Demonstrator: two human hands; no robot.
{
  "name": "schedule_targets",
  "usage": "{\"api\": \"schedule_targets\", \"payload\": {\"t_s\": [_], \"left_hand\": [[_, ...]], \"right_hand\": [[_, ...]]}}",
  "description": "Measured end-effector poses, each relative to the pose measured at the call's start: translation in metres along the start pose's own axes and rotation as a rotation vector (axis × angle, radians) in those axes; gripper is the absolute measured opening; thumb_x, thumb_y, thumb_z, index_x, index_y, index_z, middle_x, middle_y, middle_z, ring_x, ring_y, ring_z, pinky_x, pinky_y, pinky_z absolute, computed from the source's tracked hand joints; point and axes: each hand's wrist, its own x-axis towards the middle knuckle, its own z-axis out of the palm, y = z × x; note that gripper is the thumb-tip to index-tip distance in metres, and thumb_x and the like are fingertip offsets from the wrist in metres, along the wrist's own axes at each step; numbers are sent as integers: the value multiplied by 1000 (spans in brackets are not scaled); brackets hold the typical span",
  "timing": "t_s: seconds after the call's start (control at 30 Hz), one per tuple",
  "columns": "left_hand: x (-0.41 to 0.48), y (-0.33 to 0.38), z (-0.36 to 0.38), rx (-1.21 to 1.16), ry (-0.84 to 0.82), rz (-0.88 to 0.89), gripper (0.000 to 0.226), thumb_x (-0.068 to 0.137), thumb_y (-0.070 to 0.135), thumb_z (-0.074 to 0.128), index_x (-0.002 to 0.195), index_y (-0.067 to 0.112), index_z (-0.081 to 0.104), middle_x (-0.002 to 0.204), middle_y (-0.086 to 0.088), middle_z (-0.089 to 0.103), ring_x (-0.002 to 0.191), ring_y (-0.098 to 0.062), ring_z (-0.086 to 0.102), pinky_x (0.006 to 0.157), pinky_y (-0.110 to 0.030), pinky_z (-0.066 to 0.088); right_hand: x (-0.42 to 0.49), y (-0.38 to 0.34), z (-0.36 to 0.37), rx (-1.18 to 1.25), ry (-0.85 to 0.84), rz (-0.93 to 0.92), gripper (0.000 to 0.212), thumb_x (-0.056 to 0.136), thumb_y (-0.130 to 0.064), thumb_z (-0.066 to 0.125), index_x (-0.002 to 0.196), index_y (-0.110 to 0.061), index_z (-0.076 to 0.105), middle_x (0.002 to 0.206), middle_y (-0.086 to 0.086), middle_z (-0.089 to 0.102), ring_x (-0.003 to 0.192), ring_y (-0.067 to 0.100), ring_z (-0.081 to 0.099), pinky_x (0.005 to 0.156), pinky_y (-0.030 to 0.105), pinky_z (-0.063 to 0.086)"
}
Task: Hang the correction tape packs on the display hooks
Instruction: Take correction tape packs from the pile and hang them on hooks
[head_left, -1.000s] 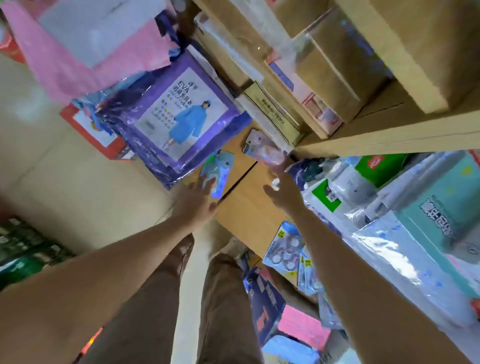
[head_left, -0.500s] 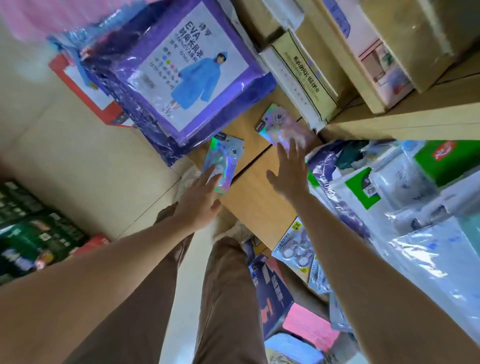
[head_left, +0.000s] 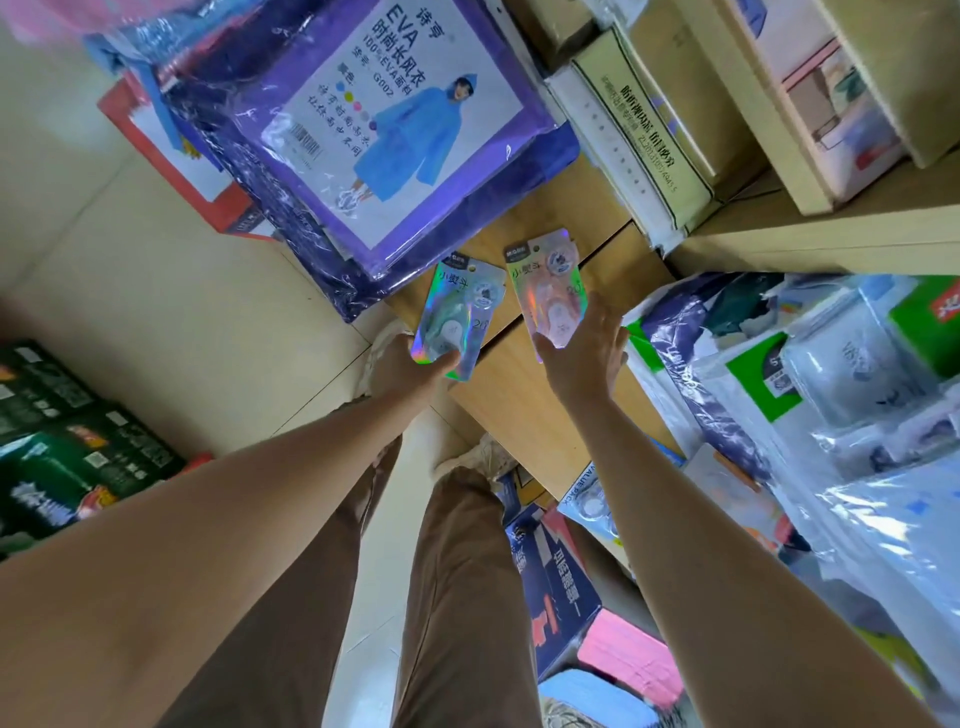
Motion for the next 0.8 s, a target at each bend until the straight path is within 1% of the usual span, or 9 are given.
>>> {"api": "schedule_targets", "payload": {"t_s": [0.1,0.17,0.33,0.43,0.5,0.57,0.67,0.73,0.8], "left_hand": [[-1,-3,-5,-18,8,39,40,78,55,78,94,22,61,89,0,72,72,-26,70,67,-37,59],[-4,-7,-12,-12,24,63,42,79,52,78,97,17,63,91,-2,72,78,-25,69,69,-33,53],[-14,-11,-38,-20,9,160,56,76,62,73,101,12,64,96,-2,72,88,-23,68,79,-34,58],[-23,-10,-52,6,10,215,32,85,42,78,92,16,61,87,4,66,74,-15,62,63,-6,47],[-30,-7,-59,13,16,236,28,86,38,78,91,18,59,83,7,63,65,-6,60,55,-2,42],[-35,-5,-65,8,16,248,31,86,40,77,93,15,60,83,7,64,64,-3,63,54,-3,43],[-45,-1,-75,1,13,258,36,86,43,76,98,11,63,85,6,67,69,9,64,54,-3,44],[-55,3,-81,5,18,276,35,86,42,76,98,11,64,83,6,68,69,14,62,55,-5,43],[-68,9,-87,-7,25,298,32,85,39,78,96,12,64,79,7,68,67,8,62,55,-7,42]], "right_hand": [[2,4,8,-28,14,-7,85,81,-30,79,149,-10,33,145,16,41,126,38,41,95,49,41],[1,5,13,38,24,18,84,77,-28,83,146,-9,39,139,18,46,122,39,43,94,48,40],[-7,9,19,238,69,35,63,62,-24,88,117,-12,62,114,12,60,105,36,55,89,47,44],[-18,11,16,338,131,19,57,52,-29,87,104,-13,67,104,9,61,95,30,53,84,42,44],[-27,11,11,364,156,-18,54,48,-31,83,96,-13,66,106,8,57,95,26,48,83,38,40],[-36,12,3,453,93,-8,51,52,-26,87,96,-15,63,106,2,58,96,21,51,83,35,44],[-50,12,-14,681,-79,119,46,63,-15,90,97,-19,61,85,-7,62,76,11,57,71,35,53],[-61,14,-24,769,-94,185,39,68,-10,87,98,-16,64,81,-3,61,67,6,54,64,34,55],[-74,13,-37,882,-99,257,30,74,-3,81,100,-9,67,85,10,61,65,8,54,53,29,53]]}}
